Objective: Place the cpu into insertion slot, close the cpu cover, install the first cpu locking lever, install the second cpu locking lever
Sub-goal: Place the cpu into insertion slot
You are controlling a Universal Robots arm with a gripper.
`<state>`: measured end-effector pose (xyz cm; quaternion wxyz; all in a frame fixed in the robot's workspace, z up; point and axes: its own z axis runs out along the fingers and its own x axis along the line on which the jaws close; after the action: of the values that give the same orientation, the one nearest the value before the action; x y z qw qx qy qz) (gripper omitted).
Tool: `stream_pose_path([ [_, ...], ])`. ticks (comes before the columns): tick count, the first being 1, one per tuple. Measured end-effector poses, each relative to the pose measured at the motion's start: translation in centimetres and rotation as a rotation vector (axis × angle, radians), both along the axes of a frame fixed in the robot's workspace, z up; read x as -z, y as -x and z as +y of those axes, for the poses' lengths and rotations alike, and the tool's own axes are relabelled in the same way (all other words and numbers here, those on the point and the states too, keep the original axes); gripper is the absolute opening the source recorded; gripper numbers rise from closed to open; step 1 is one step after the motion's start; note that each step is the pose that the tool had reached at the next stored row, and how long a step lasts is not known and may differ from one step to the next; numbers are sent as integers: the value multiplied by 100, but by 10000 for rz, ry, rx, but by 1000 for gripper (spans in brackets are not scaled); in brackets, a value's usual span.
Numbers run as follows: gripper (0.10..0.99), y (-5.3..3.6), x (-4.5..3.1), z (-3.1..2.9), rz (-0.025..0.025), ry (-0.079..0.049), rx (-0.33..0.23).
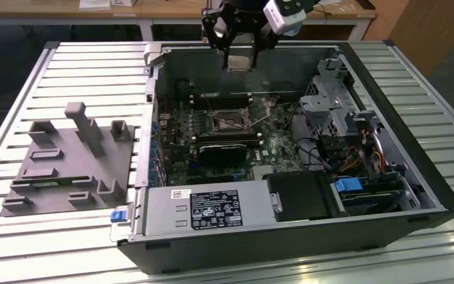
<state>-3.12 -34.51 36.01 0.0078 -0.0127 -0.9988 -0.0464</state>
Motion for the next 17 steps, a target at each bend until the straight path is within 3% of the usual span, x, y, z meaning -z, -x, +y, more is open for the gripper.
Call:
stream_pose_path([
  [11,537,9,189,0,-171,2,90],
  [17,537,10,246,0,-184,27,1022],
])
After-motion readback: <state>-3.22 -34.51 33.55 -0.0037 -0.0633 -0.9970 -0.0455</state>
